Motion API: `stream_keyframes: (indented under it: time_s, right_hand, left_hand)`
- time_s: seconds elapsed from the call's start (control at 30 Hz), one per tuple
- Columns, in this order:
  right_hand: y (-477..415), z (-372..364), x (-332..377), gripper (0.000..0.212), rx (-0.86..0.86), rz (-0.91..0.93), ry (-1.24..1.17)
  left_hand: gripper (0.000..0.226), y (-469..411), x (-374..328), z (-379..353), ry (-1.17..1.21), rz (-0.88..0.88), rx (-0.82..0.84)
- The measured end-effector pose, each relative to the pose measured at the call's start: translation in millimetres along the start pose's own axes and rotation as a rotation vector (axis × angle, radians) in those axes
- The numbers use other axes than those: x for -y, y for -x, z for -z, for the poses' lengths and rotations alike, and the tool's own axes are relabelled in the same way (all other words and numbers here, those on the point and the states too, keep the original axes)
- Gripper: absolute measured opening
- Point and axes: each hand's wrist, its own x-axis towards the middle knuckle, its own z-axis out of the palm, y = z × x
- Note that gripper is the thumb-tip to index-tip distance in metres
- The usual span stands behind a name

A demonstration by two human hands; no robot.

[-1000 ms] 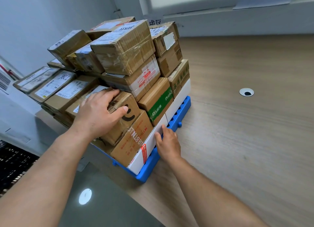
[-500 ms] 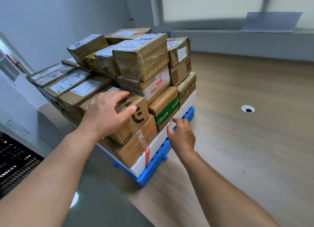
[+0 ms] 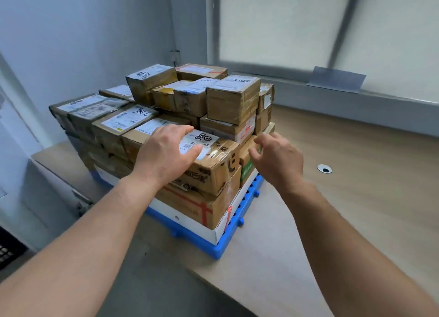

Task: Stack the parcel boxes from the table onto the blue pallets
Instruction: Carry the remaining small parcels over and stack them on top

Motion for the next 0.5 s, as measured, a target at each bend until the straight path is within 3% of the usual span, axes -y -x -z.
stream_keyframes:
  time_s: [0.23, 0.5]
  right_hand:
    - [10.0, 30.9, 75.8, 0.032, -0.038, 0.01, 0.064]
    - [21.1, 24.7, 172.3, 0.038, 0.039, 0.048, 0.132]
  left_hand:
    - [0.051, 13.6, 36.5, 25.1, 0.046, -0.105, 0.018]
    - [0.055, 26.5, 97.4, 63.5, 0.002, -0.14, 0.02]
